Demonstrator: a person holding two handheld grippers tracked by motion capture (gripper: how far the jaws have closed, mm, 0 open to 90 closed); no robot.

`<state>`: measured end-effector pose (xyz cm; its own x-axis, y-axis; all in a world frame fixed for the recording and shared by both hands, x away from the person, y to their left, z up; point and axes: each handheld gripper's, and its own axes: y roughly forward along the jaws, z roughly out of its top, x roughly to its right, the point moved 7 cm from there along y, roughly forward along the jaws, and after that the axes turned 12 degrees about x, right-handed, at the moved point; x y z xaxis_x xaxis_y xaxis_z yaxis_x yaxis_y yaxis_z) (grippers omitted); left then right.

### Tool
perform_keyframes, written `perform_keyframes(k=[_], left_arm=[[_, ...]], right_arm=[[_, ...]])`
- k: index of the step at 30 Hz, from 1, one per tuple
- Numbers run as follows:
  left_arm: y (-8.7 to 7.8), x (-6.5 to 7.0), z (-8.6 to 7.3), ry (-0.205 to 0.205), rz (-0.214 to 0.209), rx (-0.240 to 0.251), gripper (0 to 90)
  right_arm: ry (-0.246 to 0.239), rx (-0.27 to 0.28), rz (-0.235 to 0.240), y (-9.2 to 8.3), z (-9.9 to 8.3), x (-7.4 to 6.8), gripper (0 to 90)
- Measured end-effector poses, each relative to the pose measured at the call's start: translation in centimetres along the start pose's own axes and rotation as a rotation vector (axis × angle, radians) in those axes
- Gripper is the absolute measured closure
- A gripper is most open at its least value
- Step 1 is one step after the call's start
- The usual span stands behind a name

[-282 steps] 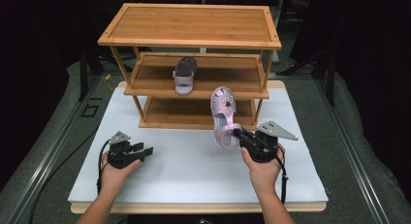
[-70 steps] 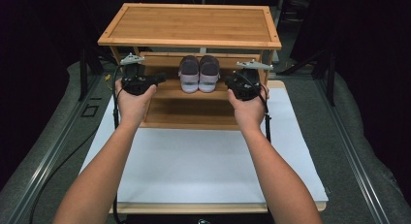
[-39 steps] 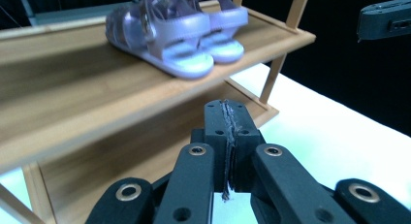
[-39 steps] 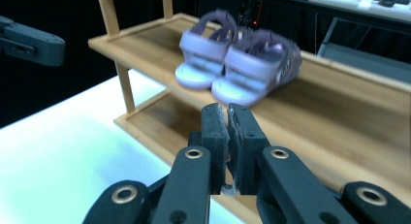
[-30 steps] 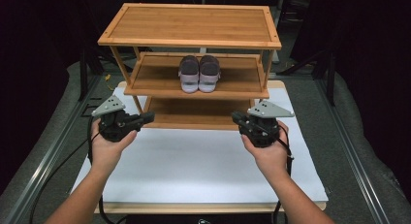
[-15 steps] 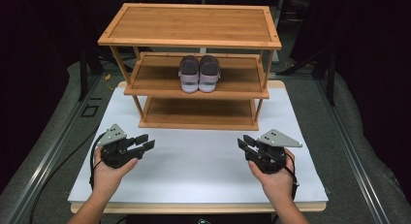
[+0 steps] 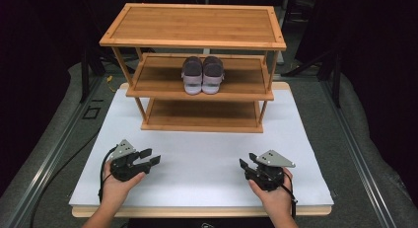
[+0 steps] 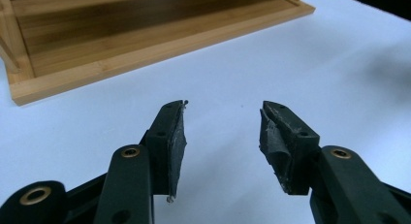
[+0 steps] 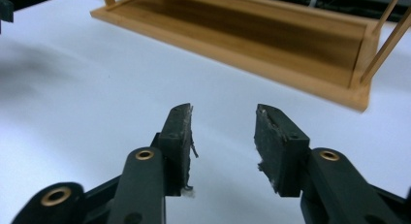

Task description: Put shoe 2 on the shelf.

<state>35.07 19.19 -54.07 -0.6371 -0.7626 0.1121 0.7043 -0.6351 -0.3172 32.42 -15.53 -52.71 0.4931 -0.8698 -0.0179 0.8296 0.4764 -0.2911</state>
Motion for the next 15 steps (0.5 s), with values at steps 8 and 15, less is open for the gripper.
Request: perform_keyframes(k=[8, 15], left_arm=[[1.0, -0.1, -1.9, 0.059, -0.004, -0.034, 49.0], [2.1, 0.2, -3.4, 0.017, -0.04, -0.102, 50.3]], right_arm=[[-0.039, -0.045, 0.021, 1.0, -2.2, -0.2, 49.7], [-0.032, -0.115, 0.032, 2.0, -3.8, -0.2, 47.2]])
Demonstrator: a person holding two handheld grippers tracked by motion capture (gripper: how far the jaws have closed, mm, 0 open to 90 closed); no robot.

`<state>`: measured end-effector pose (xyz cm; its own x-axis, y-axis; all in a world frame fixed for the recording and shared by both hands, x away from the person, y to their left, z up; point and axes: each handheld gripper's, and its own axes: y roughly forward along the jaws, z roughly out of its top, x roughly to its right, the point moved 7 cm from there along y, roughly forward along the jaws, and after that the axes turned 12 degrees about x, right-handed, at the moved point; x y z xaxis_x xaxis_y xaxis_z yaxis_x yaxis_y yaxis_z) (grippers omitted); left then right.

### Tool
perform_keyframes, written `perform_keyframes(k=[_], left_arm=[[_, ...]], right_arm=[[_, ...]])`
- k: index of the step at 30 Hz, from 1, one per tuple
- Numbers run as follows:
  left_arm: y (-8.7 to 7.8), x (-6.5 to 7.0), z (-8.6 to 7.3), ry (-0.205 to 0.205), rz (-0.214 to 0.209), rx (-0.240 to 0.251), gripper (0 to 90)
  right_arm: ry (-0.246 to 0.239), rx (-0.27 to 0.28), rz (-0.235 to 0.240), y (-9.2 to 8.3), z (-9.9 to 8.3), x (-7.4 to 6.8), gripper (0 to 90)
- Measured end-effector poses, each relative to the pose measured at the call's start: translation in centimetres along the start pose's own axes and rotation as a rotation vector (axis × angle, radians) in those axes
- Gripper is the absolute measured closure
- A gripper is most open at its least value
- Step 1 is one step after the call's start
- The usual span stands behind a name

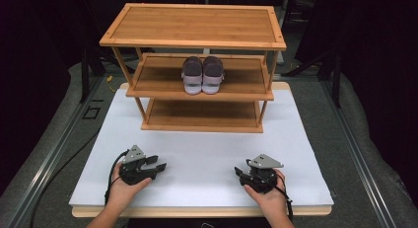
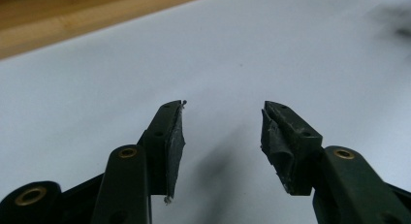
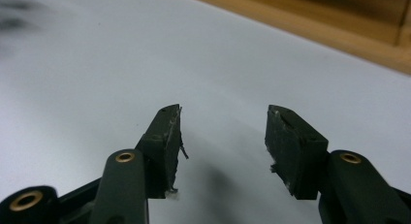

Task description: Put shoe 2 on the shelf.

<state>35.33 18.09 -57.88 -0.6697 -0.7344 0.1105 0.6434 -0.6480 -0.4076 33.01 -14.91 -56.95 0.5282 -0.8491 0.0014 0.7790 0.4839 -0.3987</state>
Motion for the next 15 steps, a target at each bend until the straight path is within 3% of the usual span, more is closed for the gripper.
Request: perform_keyframes(k=[2, 4, 15], left_arm=[[0.19, -0.04, -0.19, -0.009, -0.005, -0.008, 50.2], [0.32, -0.07, -0.34, -0.014, -0.003, -0.012, 50.2], [0.98, 0.11, -0.91, -0.004, -0.005, -0.052, 49.9]], right_arm=[[0.028, -0.015, 0.039, 0.32, -0.3, -0.24, 49.1], [0.019, -0.035, 0.056, 0.5, -0.6, -0.42, 49.1], [0.01, -0.056, 0.059, 0.92, -0.97, -0.57, 47.7]])
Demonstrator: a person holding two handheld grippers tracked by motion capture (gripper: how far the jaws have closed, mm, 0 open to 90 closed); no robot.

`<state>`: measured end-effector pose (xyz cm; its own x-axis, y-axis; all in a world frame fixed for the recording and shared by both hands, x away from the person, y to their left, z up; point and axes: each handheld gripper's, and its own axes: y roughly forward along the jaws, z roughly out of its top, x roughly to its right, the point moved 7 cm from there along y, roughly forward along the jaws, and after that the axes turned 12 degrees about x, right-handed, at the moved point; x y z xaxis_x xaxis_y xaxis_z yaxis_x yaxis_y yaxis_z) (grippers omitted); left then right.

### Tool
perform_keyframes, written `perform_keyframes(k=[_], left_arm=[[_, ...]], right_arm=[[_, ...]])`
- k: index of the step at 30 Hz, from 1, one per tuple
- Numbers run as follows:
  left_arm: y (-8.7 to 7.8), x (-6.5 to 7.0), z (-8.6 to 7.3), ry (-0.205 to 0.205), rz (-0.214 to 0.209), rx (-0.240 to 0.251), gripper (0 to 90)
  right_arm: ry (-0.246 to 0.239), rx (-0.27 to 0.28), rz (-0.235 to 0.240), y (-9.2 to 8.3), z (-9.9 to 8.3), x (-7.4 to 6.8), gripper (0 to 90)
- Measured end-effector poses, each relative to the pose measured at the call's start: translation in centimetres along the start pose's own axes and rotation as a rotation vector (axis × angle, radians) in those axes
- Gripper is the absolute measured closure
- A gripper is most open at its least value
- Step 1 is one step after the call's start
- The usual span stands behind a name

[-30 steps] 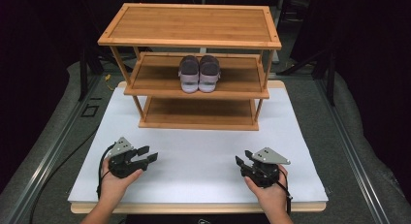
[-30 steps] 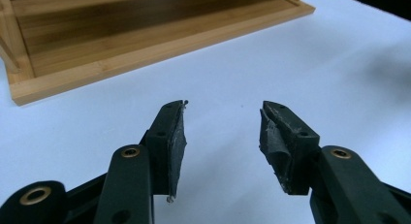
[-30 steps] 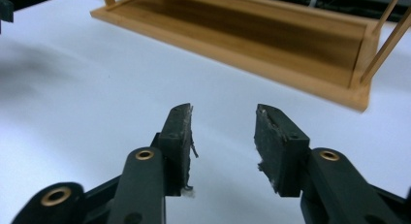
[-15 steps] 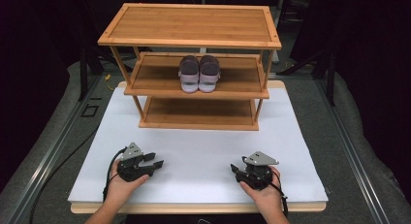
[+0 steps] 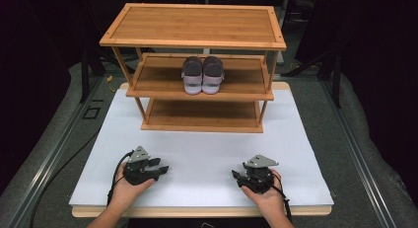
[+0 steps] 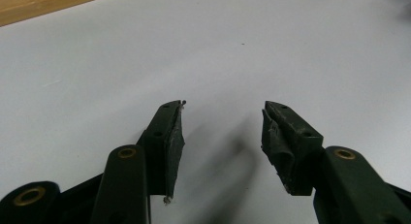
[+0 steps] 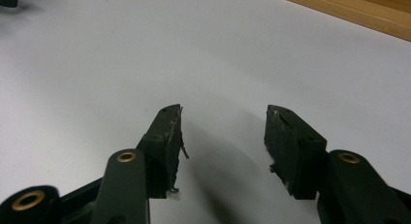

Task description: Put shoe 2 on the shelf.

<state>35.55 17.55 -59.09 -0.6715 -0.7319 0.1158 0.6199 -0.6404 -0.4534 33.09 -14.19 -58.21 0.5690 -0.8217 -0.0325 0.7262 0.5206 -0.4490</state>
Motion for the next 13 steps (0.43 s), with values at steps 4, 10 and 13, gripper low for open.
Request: perform_keyframes(k=[4, 10, 13], left_arm=[[-0.01, 0.05, 0.1, 0.007, -0.003, 0.001, 49.9], [-0.09, 0.11, 0.19, 0.007, -0.002, 0.009, 50.1], [-0.08, 0.09, 0.21, 0.005, -0.004, 0.006, 50.5]], right_arm=[[-0.003, -0.004, 0.003, 0.13, -0.06, -0.01, 47.7], [-0.002, -0.013, 0.002, 0.02, -0.05, 0.06, 47.8], [-0.004, 0.001, 0.001, 0.07, 0.01, 0.08, 47.8]])
